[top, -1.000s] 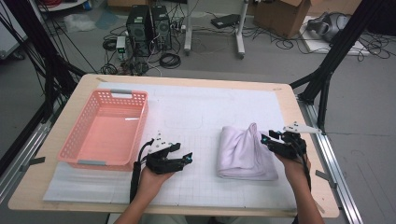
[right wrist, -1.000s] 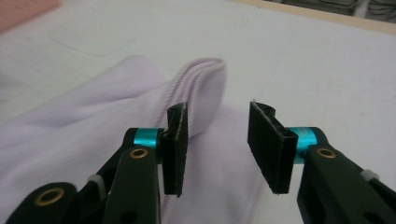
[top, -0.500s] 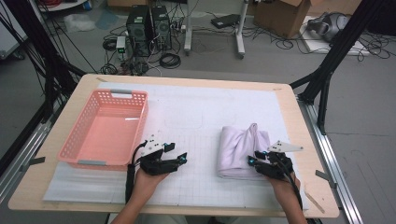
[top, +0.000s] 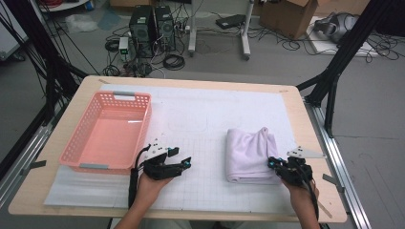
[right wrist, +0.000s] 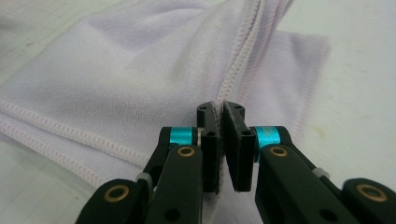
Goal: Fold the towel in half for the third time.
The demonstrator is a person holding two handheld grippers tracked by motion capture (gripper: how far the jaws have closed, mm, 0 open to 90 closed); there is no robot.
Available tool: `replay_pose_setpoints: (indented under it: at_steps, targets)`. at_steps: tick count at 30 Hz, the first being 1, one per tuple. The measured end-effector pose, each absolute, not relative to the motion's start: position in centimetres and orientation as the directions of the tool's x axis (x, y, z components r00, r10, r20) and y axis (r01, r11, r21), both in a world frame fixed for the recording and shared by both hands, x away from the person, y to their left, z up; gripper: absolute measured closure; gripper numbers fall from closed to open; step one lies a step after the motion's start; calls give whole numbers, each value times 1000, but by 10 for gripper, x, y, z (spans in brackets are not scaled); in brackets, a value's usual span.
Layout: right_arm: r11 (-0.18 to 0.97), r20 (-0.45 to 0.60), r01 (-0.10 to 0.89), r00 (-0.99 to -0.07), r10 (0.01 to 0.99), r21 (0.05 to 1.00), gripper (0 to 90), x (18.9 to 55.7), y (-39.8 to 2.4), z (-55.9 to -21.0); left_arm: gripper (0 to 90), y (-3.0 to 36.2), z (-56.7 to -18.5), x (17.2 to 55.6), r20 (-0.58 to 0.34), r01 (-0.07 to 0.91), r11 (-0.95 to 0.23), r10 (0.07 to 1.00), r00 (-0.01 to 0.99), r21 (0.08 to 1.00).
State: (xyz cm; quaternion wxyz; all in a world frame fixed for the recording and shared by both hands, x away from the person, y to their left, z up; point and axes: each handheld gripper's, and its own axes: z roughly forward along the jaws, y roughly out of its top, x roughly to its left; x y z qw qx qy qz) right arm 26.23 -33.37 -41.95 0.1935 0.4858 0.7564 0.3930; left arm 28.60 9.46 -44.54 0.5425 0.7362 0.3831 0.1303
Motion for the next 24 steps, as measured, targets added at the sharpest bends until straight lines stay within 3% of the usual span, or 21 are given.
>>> replay_pose_setpoints:
  at_steps: [2,4,10,13,16,24]
  targets:
    - [202,115,606,-443,889,769,823,258,-339,-418,356,95,-445,286,-224,423,-119,704,674,898]
    - [186,169,657,-438,883,730,622,259,-342,-421,356,94,-446,286,-225,425,-118,705,672,898]
    - [121,247,653,-443,862,748,523,265,-341,-426,358,92,-446,286,-229,431,-121,704,673,894]
    - [165,253,672,-479,841,722,548,272,-329,-433,358,93,-447,287,-227,432,-124,705,672,893]
    - [208,233,662,-513,826,720,774,274,-321,-435,358,94,-446,287,-230,433,-119,706,669,893]
    - [233,129,568,-524,842,789,811,261,-324,-406,359,95,-446,287,-230,433,-117,709,667,894]
